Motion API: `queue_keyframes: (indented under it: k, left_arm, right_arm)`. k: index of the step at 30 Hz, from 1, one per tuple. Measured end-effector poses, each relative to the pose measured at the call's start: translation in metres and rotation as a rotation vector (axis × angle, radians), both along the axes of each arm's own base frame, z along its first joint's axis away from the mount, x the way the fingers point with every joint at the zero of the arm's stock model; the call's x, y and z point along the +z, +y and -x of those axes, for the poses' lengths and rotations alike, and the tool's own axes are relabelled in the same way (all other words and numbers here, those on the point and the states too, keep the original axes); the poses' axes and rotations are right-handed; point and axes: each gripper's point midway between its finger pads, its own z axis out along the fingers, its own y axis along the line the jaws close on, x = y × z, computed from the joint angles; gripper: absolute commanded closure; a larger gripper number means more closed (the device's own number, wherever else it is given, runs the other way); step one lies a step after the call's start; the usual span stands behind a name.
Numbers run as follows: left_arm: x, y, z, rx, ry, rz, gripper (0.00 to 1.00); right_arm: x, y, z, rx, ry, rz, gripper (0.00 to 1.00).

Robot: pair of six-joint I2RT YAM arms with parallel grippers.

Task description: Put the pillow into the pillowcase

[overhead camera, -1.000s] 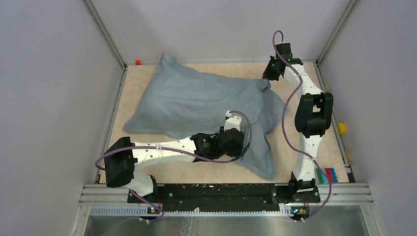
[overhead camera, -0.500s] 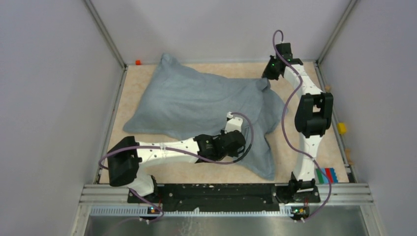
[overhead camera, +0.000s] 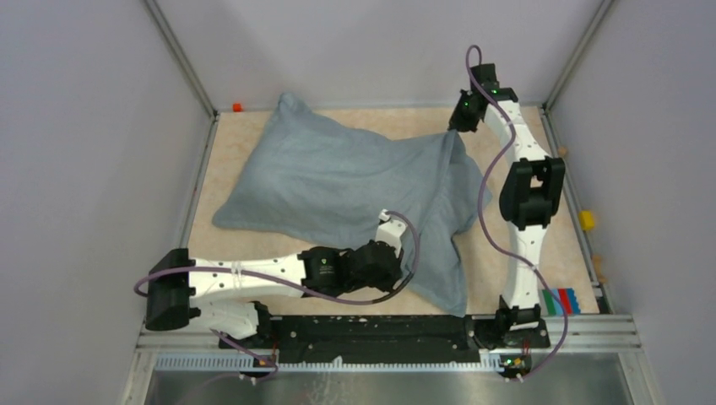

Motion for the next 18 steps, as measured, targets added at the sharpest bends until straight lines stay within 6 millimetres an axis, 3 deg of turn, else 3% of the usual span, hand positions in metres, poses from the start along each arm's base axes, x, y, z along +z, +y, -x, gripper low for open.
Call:
queue_keyframes:
  k: [2, 3, 4, 6, 7, 10, 12, 15, 18]
  left_arm:
    - [-0.004, 0.0, 0.002, -0.01, 0.01, 0.0, 1.0]
    - [-0.008, -0.001, 0.004, -0.015, 0.016, -0.006, 0.91]
    - [-0.011, -0.003, 0.005, -0.021, 0.023, -0.011, 0.74]
    - [-0.018, -0.004, 0.009, -0.041, 0.046, -0.028, 0.18]
    - [-0.022, -0.002, 0.014, -0.064, 0.06, -0.047, 0.03]
    - [-0.022, 0.003, 0.02, -0.085, 0.09, -0.073, 0.01]
    - [-0.01, 0.004, 0.01, -0.063, 0.085, -0.064, 0.01]
    - [0.029, 0.005, -0.022, 0.006, 0.047, -0.005, 0.01]
    - [0.088, 0.013, -0.069, 0.11, -0.024, 0.09, 0.01]
  right_arm:
    - [-0.011, 0.0, 0.004, 0.004, 0.037, 0.004, 1.0]
    - [-0.016, 0.0, 0.006, 0.004, 0.053, 0.006, 0.94]
    - [-0.019, 0.0, 0.007, 0.005, 0.064, 0.008, 0.79]
    - [-0.021, -0.002, 0.007, 0.005, 0.066, 0.016, 0.43]
    - [-0.019, -0.004, 0.005, 0.005, 0.052, 0.023, 0.34]
    - [-0.006, -0.009, 0.004, 0.0, 0.018, 0.031, 0.19]
    - [0.01, -0.01, 0.014, 0.001, -0.006, 0.028, 0.18]
    - [0.054, -0.011, 0.045, 0.007, -0.073, 0.015, 0.17]
    - [0.11, -0.003, 0.088, 0.03, -0.196, -0.017, 0.17]
